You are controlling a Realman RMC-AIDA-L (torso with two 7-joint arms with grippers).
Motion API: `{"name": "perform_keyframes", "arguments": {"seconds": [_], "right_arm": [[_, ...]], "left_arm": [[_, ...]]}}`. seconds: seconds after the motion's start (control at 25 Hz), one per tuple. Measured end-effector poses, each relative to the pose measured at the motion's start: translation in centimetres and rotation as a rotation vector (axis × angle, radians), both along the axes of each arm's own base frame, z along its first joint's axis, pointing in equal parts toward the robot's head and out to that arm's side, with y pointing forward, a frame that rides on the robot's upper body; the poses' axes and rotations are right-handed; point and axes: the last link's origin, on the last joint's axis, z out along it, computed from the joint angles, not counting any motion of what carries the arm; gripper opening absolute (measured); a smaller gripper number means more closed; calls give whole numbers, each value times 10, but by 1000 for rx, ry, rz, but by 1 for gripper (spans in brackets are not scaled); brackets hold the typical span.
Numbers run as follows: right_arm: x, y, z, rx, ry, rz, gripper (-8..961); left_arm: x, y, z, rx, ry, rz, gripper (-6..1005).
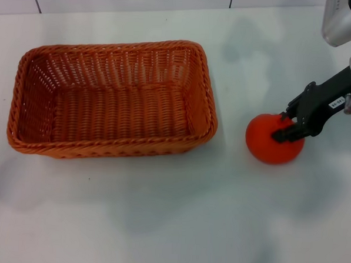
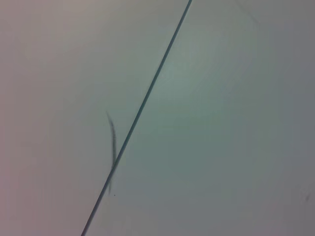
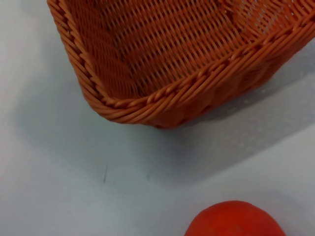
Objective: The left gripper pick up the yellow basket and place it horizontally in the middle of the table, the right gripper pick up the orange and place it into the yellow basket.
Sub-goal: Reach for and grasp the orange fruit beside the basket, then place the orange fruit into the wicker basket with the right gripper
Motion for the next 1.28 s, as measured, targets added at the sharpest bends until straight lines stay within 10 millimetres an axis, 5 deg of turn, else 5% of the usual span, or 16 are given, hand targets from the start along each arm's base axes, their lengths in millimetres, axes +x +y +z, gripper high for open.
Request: {"name": "perform_keyframes", "arguments": {"seconds": [0.16,0.52,0.88,1.12,1.28], "right_arm": [[0,1,2,7,6,7,379],[2,3,13,24,64,30,326],[14,9,47,147,197,2,234],[12,24,87,439,474,24,178],[-13,26,81,541,747,115,161]], "left_arm": [[1,0,-2,-6,-9,-1,702],[2,2,-1,-1,-11,-2,702],[2,2,-1,-1,-17,-1,703],[1,1,0,0,-18,1,703],[-1,0,0,3,-20,5,703]]}}
